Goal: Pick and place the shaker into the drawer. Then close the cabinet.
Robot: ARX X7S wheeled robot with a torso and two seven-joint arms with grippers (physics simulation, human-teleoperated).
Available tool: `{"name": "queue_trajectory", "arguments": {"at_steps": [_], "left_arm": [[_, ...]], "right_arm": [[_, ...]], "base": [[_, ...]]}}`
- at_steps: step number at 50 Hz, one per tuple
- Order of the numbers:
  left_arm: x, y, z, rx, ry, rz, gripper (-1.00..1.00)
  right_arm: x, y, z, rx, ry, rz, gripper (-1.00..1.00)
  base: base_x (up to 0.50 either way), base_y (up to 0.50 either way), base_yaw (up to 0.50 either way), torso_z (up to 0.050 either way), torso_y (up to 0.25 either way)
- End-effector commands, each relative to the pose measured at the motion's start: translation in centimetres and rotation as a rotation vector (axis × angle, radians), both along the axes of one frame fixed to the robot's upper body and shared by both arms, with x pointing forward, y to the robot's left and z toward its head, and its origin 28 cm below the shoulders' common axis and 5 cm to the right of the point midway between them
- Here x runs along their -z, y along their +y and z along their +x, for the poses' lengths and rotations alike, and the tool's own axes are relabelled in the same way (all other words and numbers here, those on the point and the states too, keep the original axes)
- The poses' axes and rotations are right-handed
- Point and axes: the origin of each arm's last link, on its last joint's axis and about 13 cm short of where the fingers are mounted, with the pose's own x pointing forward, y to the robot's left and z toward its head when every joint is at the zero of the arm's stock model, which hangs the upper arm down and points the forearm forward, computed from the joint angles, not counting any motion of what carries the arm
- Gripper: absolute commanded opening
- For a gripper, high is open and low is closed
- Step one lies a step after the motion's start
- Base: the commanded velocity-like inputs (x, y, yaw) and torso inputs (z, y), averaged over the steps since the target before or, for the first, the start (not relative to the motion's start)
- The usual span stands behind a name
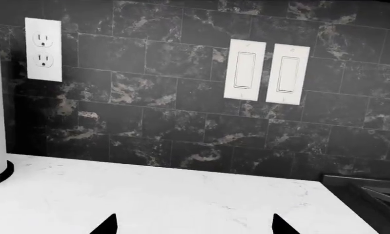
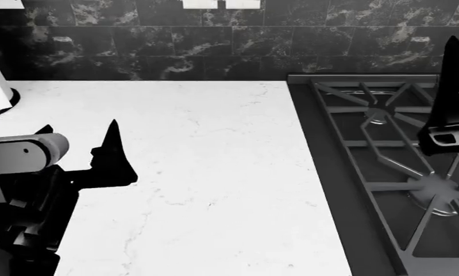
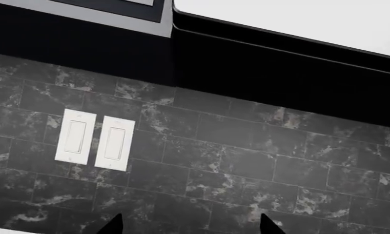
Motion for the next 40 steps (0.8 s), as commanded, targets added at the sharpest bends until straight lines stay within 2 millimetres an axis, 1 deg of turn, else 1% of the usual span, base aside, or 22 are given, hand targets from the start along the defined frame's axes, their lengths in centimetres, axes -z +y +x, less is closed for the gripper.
{"name": "queue_trajectory", "arguments": {"at_steps": [1, 19, 40], "left_arm": [[0.46, 0.0, -0.29, 0.005, 0.027, 0.004, 1.0], [1.12, 0.08, -0.45, 0.005, 0.044, 0.005, 1.0], [1.09, 0.15, -0.73, 0.005, 0.046, 0.006, 1.0]], "right_arm": [[0.36, 0.34, 0.17, -0.003, 0.003, 0.021, 1.0], [0.24, 0.54, 0.39, 0.008, 0.007, 0.03, 1.0], [0.22, 0.74, 0.42, 0.004, 0.007, 0.034, 1.0]], "base": [[0.0, 0.5, 0.0, 0.0, 0.0], [0.0, 0.5, 0.0, 0.0, 0.0], [0.0, 0.5, 0.0, 0.0, 0.0]]}}
